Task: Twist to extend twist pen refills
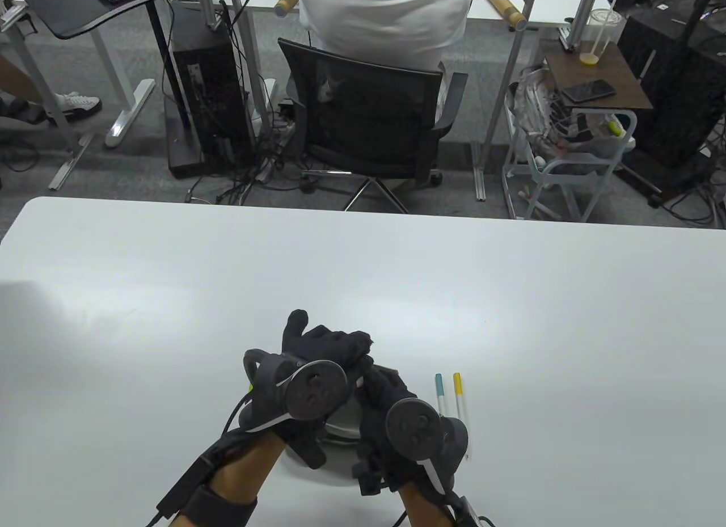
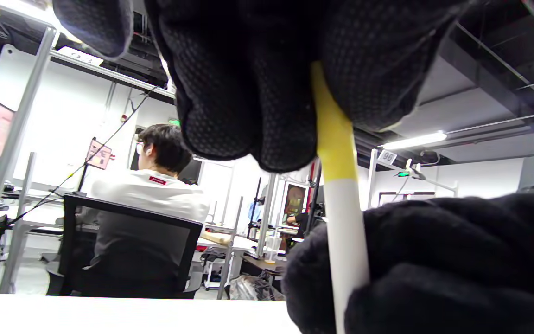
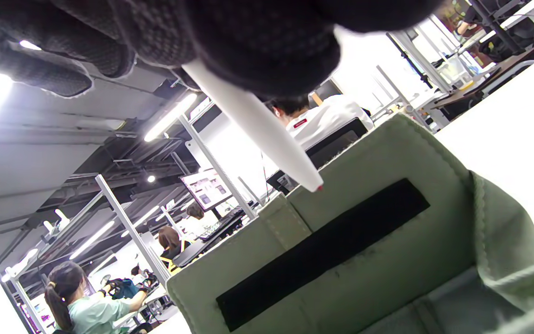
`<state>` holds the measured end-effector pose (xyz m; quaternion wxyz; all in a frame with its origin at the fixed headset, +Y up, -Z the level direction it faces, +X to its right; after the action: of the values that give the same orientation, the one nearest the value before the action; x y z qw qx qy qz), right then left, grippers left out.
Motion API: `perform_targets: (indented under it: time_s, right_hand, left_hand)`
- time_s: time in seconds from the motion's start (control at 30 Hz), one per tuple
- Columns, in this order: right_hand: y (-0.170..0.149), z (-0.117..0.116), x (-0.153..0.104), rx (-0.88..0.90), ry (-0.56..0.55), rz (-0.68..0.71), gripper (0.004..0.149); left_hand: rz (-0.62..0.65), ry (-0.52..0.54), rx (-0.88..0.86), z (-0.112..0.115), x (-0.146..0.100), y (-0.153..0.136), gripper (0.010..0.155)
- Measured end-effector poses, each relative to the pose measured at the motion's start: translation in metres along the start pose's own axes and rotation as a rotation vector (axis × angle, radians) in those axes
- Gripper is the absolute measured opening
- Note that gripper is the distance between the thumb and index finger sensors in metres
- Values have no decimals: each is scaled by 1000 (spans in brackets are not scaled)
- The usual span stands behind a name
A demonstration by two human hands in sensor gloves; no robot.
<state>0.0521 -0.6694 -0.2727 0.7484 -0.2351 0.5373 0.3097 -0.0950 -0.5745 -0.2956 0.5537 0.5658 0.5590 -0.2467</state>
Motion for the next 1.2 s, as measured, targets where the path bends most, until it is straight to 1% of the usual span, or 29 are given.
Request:
perform_targets:
  time_s: [0.2, 0.4, 0.47, 0.6, 0.7, 0.77, 0.87, 0.9, 0.97, 1.13, 1.2]
  right_hand:
    - [-3, 1, 2, 7, 2, -16, 45]
    - [-2, 1, 2, -2, 2, -11, 45]
    - [-2, 0, 1, -3, 4, -10, 45]
    - [-3, 0, 2, 8, 9, -8, 45]
    - [-3, 0, 2, 17, 14, -4, 45]
    - [-3, 0, 2, 17, 13, 0, 45]
    - [-2, 0, 2, 25, 14, 0, 45]
    - [-2, 0, 2, 25, 14, 0, 45]
    - [-3, 0, 2, 25, 15, 0, 45]
    - [-3, -1, 2, 33, 18, 7, 45]
    - [-3, -1, 2, 32, 14, 5, 44]
  left_hand:
    - [24, 7, -26, 5, -1, 1, 46]
    - [16, -62, -128, 8, 0, -4, 50]
    - [32, -81, -145, 9, 1, -6, 51]
    - [64, -125, -231, 11, 1, -12, 52]
    - [77, -128, -253, 11, 1, -15, 53]
    - [63, -121, -232, 11, 1, -17, 53]
    - [45, -55, -130, 9, -2, -18, 53]
    - [52, -41, -128, 8, -3, -17, 52]
    - [72, -28, -160, 9, -4, -17, 50]
    - [108, -64, -254, 10, -3, -22, 49]
    - [104, -62, -257, 10, -3, -25, 49]
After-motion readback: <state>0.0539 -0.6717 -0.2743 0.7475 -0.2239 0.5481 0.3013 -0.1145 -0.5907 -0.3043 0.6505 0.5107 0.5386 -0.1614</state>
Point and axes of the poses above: the tracker on the back of each hand, its own y axis roughly to the thumb side, its own x axis roughly from the wrist to the fingertips, z = x × y, the point moved 1 cm from there along x, roughly from the wrist to the fingertips, and after that the axes turned 11 degrees about -z, right-handed, at the moved point
